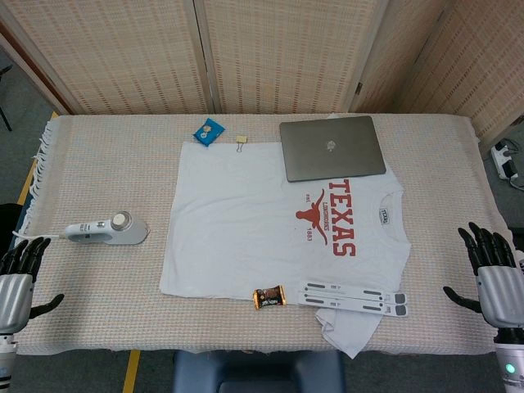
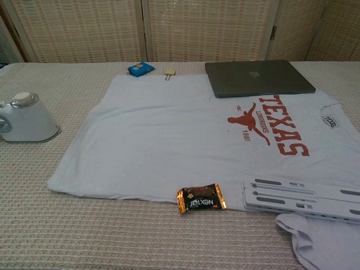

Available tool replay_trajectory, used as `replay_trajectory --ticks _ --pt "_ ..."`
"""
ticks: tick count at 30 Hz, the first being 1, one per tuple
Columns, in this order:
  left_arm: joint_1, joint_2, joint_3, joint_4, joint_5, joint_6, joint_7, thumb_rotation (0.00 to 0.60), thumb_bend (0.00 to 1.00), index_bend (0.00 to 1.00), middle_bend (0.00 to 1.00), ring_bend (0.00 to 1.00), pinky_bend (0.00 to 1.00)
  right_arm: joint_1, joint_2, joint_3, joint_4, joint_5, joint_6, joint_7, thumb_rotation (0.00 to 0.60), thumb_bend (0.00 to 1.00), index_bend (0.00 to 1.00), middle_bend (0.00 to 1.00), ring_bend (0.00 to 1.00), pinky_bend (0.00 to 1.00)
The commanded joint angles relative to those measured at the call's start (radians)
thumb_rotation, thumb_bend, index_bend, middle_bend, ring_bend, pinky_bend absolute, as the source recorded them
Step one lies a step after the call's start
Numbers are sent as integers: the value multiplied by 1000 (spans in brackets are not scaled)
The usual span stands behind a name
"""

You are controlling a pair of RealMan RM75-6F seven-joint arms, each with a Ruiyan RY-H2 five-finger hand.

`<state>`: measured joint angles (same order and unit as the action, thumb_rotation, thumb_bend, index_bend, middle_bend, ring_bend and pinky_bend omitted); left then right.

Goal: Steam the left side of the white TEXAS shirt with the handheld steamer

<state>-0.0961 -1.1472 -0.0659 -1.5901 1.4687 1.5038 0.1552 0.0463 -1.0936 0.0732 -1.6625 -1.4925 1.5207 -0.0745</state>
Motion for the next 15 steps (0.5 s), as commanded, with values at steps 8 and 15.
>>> replay_trajectory --ticks 8,15 --pt "-5 12 -1 -8 -14 -17 -14 600 75 132 152 118 184 -2 -6 1 10 -15 15 10 600 0 0 22 0 31" --pt "-44 -2 -51 16 -32 -31 -58 600 121 166 180 147 204 -10 8 9 3 -28 46 9 600 0 0 24 0 31"
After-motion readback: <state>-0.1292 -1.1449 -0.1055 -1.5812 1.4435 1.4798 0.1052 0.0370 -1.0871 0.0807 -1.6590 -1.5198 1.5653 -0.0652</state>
